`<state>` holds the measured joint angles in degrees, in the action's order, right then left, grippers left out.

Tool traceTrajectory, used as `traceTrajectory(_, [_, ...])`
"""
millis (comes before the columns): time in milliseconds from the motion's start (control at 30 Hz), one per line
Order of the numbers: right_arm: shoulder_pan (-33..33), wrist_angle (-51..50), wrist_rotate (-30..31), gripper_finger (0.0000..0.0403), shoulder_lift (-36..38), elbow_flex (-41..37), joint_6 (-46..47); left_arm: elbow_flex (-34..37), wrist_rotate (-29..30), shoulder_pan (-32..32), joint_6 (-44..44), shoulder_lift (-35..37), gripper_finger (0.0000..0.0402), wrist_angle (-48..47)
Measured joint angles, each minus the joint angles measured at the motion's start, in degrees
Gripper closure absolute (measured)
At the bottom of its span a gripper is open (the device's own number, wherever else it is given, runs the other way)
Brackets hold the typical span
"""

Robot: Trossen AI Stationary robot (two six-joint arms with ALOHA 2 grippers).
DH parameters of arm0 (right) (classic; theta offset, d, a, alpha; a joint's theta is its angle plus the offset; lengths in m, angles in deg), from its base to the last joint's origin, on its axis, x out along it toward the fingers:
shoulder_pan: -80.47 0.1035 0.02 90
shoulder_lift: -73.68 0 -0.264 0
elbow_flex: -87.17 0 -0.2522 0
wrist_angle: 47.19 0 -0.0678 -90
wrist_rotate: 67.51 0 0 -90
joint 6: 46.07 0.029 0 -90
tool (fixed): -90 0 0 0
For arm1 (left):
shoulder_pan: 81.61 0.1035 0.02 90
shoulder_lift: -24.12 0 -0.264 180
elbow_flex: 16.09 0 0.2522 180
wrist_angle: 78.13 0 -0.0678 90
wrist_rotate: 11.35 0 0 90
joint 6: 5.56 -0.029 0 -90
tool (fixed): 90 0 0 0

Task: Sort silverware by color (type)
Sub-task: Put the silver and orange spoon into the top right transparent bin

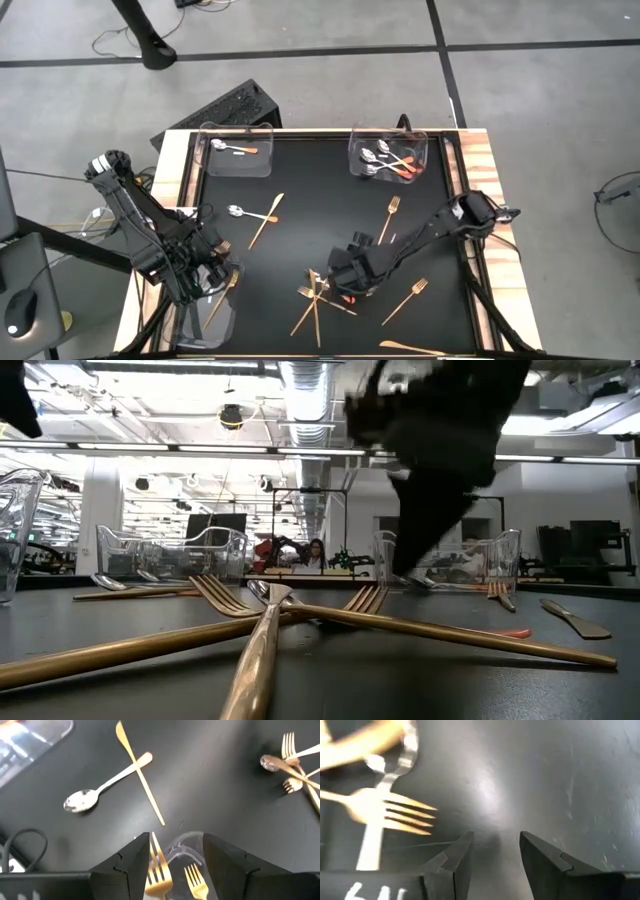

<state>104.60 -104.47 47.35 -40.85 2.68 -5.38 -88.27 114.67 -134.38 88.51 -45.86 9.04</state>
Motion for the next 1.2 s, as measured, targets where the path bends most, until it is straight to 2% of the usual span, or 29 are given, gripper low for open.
traceTrajectory(200, [1.9,11.6,0.4,0.0223,0.0,2.4,-6.6,0.0,3.0,0.0,-1.9,0.0,0.0235,0.0])
traceTrajectory(333, [2.1,18.5,-4.1,0.0223,-0.9,2.5,-11.1,0.0,3.5,0.0,-1.9,0.0,0.0235,0.1])
traceTrajectory(633, [2.0,16.9,-8.7,0.0223,-1.1,2.4,-11.2,0.0,3.9,0.0,-1.9,0.0,0.0235,0.4])
traceTrajectory(933, [0.9,19.8,-15.6,0.0226,-8.7,3.2,-11.3,0.0,4.1,0.0,-1.9,0.0,0.0235,0.4])
traceTrajectory(1033, [0.0,19.3,-18.7,0.0239,-8.7,3.4,-11.0,0.0,4.1,0.0,-1.9,0.0,0.0235,0.6])
traceTrajectory(1200, [-1.1,13.1,-16.4,0.0289,-7.3,3.3,-10.8,0.0,4.1,0.0,-1.9,0.0,0.0235,0.5])
